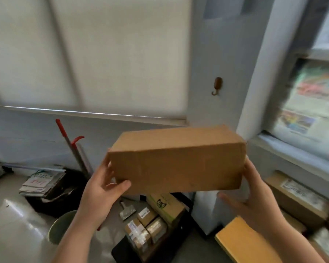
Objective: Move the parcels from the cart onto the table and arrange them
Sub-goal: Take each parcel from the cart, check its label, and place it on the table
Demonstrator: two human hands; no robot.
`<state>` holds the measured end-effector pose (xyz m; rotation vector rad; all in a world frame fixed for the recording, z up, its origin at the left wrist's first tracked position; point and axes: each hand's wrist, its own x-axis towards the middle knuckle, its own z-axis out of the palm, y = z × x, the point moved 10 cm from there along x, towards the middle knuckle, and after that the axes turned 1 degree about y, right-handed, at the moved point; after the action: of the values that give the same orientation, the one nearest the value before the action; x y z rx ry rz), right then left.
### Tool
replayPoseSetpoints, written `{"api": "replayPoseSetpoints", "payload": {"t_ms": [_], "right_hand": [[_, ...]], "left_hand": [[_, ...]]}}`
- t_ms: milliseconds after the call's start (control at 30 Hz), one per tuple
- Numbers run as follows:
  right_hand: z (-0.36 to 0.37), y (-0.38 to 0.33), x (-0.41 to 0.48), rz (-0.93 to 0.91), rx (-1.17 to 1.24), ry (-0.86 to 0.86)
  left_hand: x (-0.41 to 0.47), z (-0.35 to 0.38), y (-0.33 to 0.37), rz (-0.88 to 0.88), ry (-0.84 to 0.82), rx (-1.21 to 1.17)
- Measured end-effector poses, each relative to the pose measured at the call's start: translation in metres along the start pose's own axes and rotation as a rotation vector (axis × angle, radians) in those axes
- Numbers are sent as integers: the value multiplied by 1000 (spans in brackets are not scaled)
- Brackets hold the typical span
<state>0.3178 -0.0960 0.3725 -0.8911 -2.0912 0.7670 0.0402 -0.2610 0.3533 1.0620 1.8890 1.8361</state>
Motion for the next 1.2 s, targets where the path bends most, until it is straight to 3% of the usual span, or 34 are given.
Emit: {"api": "replayPoseSetpoints", "payload": {"t_ms": [200,333,433,600,733,1067,1200], "right_hand": [[-180,113,-117,282,-89,306],[-292,170,-228,431,-142,555],[-348,201,-306,571,-264,587],[-400,249,-405,828,-191,632],[-420,264,-443,895,-141,686],[-489,282,-535,1122,-29,1067],[-514,281,-574,1204,-72,1104]], "left_hand": [[-64,202,43,-22,-277,-155],[-147,340,58,4,-541,-72],[-216,426,61,-9,-705,5],[-309,511,52,-122,-911,87],[-337,546,53,-126,-983,101],[-386,681,130,118,-1251,-8],[-425,743,158,227,-1368,-45]]}}
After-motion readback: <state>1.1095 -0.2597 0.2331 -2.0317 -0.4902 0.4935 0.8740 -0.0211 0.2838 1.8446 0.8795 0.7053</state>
